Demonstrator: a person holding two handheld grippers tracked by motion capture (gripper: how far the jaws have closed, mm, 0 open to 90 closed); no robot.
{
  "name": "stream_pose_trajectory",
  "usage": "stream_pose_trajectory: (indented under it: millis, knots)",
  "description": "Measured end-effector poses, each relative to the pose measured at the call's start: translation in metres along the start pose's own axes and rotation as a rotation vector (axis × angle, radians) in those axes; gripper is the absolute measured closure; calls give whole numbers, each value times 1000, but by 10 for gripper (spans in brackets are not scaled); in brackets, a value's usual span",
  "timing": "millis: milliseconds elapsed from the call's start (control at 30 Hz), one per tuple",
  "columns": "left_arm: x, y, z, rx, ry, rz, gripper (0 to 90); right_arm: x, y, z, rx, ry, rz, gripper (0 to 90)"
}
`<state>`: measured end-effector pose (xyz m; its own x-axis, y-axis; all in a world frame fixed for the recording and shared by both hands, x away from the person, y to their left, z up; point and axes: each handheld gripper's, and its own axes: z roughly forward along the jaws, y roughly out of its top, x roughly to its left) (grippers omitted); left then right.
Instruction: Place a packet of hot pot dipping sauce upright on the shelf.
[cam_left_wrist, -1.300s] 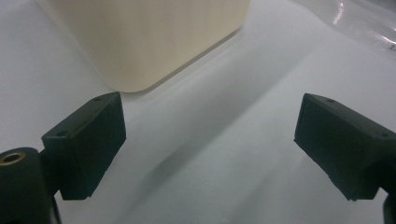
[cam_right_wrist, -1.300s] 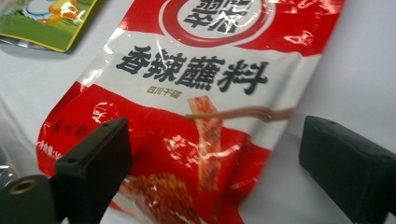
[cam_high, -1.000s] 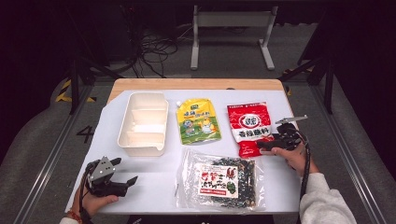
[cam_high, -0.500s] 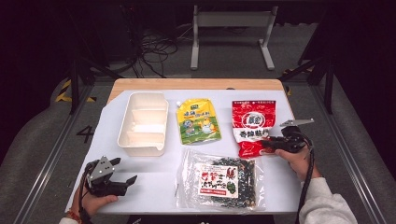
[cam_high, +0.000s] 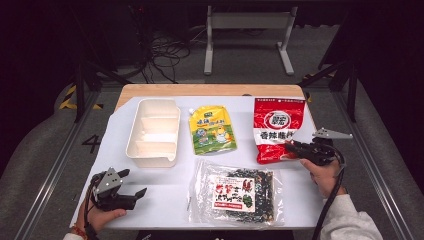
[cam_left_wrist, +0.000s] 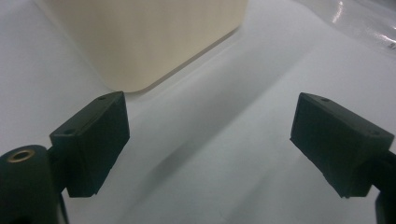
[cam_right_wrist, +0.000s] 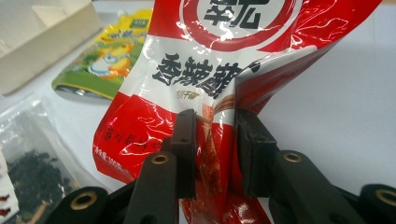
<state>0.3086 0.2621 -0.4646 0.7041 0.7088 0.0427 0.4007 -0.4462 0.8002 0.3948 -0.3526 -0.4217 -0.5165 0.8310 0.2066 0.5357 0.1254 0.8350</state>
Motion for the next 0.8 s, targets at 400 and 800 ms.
stream_pose_trajectory:
  millis: [400,800]
  knots:
    - [2,0,0,-9,16,-15,98,18,21,4,-147,14,-13,704]
    - [1,0,-1,-15,3,9,98,89,78,46,-214,54,-139,705]
